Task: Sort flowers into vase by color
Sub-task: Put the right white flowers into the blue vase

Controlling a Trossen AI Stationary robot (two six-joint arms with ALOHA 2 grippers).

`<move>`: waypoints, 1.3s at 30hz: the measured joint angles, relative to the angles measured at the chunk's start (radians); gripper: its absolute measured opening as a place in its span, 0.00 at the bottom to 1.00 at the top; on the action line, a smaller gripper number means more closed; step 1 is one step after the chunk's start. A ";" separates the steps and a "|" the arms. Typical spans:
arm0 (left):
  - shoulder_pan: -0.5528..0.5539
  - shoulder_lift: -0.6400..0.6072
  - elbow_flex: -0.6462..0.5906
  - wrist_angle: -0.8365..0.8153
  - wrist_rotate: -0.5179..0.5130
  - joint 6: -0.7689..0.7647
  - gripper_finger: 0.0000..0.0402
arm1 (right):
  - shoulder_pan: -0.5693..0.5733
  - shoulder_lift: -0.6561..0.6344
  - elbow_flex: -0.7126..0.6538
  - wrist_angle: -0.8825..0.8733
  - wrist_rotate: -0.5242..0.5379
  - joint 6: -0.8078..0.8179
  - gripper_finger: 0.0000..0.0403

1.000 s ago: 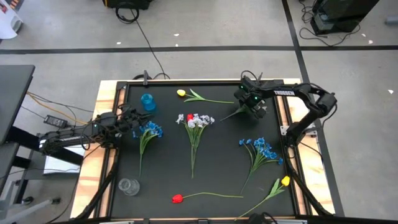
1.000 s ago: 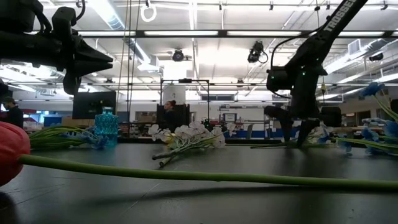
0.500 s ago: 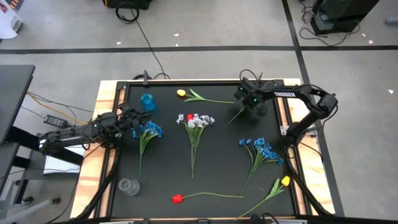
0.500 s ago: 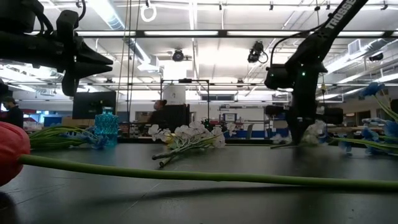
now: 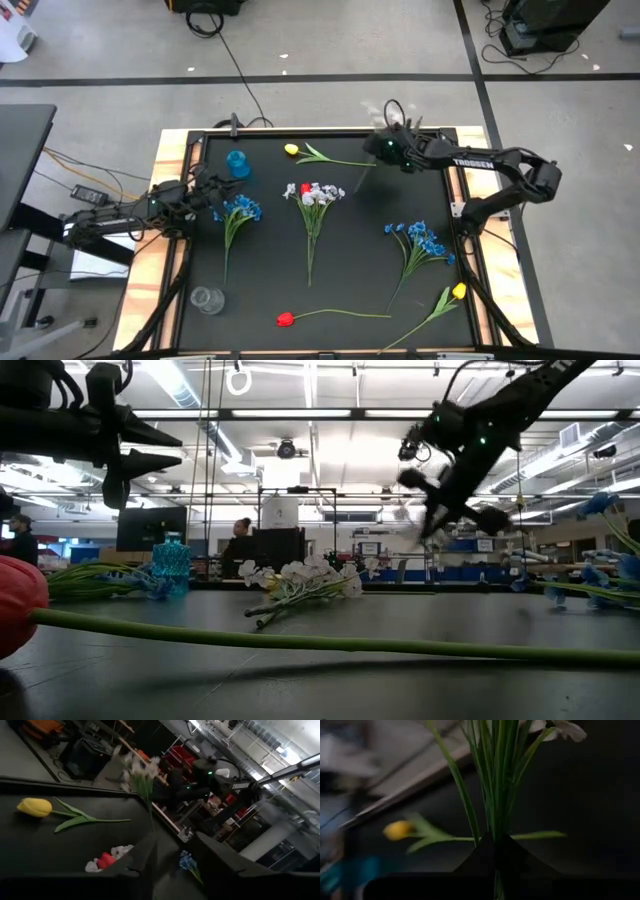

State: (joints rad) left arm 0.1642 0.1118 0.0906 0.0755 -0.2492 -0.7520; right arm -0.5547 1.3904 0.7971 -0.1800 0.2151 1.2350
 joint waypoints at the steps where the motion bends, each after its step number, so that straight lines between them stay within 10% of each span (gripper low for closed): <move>1: 0.000 0.007 0.000 0.009 0.000 -0.015 0.40 | 0.013 -0.002 0.000 0.058 -0.011 -0.050 0.03; 12: 0.000 0.249 0.000 0.358 0.030 -0.013 0.49 | 0.104 0.033 0.002 0.662 -0.334 -0.560 0.03; 28: 0.066 0.859 0.372 0.396 0.120 0.224 0.49 | 0.240 0.239 0.189 0.693 -0.421 -0.645 0.03; 39: 0.194 1.001 0.503 0.454 0.356 0.196 0.48 | 0.273 0.307 0.332 0.674 -0.459 -0.713 0.03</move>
State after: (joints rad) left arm 0.3584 1.1126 0.5939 0.5290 0.1066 -0.5556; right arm -0.2817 1.6978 1.1291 0.4939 -0.2443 0.5219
